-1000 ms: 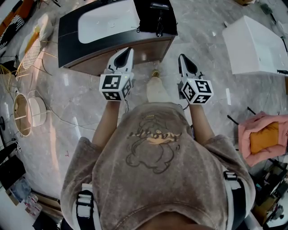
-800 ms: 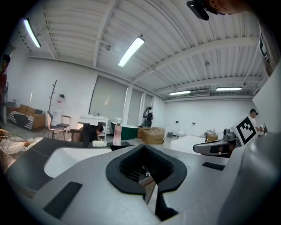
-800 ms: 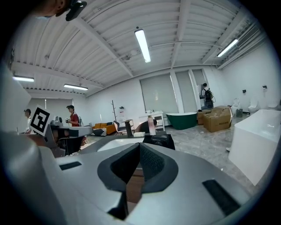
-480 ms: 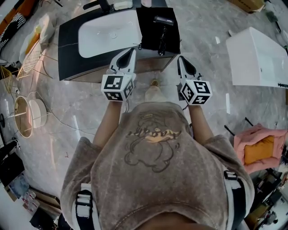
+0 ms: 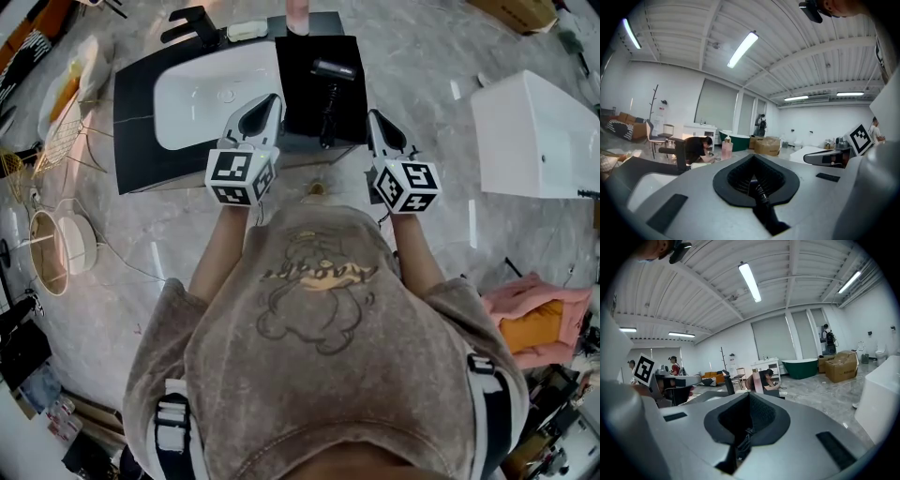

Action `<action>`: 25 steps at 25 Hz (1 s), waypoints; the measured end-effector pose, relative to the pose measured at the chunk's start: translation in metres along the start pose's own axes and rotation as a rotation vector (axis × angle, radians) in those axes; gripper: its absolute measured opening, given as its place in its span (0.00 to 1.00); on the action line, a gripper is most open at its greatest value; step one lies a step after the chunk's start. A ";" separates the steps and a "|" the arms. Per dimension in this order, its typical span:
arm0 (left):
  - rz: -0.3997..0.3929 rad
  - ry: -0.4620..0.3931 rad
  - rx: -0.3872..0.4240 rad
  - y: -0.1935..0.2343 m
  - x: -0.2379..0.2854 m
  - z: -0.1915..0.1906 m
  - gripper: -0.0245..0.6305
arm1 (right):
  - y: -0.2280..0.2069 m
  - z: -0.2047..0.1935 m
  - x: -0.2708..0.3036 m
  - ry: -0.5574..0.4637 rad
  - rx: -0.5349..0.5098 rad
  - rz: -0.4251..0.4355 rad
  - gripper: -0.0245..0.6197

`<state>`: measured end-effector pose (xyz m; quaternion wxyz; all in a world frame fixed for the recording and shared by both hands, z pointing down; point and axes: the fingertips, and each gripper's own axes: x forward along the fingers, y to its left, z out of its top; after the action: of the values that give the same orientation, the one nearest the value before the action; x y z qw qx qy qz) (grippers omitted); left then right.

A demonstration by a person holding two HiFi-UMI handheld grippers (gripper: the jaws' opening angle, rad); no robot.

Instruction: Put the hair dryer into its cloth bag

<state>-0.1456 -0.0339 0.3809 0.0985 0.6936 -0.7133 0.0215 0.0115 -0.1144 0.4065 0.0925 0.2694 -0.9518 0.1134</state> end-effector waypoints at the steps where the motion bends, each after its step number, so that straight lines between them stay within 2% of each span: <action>1: -0.001 -0.001 0.005 0.003 0.007 0.004 0.07 | -0.004 0.003 0.005 0.002 -0.001 0.004 0.04; 9: -0.047 0.005 0.019 0.022 0.038 0.015 0.07 | -0.011 0.011 0.038 0.002 0.007 0.006 0.04; 19: -0.124 0.019 -0.001 0.051 0.049 0.023 0.07 | 0.007 0.026 0.064 -0.053 0.054 -0.058 0.04; 25: -0.173 0.034 -0.007 0.049 0.056 0.014 0.07 | 0.006 0.024 0.062 -0.068 0.066 -0.106 0.04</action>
<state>-0.1968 -0.0900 0.3818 0.1144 0.7519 -0.6490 0.0221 -0.0463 -0.1465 0.3972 0.0571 0.3262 -0.9345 0.1302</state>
